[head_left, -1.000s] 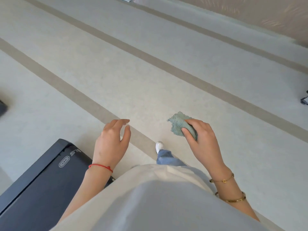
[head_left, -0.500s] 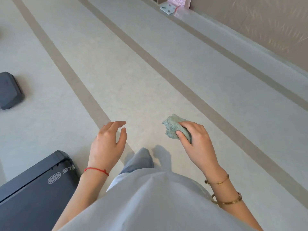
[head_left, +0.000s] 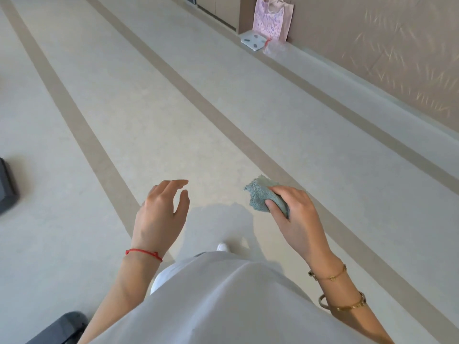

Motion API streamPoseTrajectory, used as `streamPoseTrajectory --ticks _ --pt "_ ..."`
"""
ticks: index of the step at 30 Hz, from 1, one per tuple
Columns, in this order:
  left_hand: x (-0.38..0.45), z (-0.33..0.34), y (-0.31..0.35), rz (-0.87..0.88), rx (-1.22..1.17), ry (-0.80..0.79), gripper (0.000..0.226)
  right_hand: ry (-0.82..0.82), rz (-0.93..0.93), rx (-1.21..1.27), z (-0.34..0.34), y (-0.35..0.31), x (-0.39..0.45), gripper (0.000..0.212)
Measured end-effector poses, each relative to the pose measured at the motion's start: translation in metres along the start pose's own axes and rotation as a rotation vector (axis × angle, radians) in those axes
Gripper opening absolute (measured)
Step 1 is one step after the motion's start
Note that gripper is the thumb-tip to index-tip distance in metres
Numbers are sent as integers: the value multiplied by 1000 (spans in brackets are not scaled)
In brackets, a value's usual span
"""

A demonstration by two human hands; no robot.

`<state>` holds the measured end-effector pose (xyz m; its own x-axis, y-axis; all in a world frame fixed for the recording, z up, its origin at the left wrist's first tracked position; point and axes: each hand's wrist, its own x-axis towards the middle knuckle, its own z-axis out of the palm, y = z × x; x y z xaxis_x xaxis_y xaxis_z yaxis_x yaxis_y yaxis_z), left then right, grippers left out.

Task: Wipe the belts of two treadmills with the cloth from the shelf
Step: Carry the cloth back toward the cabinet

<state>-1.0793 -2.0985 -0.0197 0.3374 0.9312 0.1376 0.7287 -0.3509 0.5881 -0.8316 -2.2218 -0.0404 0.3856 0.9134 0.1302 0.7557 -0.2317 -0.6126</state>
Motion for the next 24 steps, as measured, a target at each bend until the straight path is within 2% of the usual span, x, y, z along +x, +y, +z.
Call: streamPoseTrajectory --ticks 6,17,24 --pt "129 13 2 35 44 -58 24 66 42 -22 6 9 121 18" --pt "372 85 5 1 54 -66 24 17 64 -9 25 78 377 26" --pt "554 111 36 -36 48 15 24 -6 -65 -27 7 97 585 32"
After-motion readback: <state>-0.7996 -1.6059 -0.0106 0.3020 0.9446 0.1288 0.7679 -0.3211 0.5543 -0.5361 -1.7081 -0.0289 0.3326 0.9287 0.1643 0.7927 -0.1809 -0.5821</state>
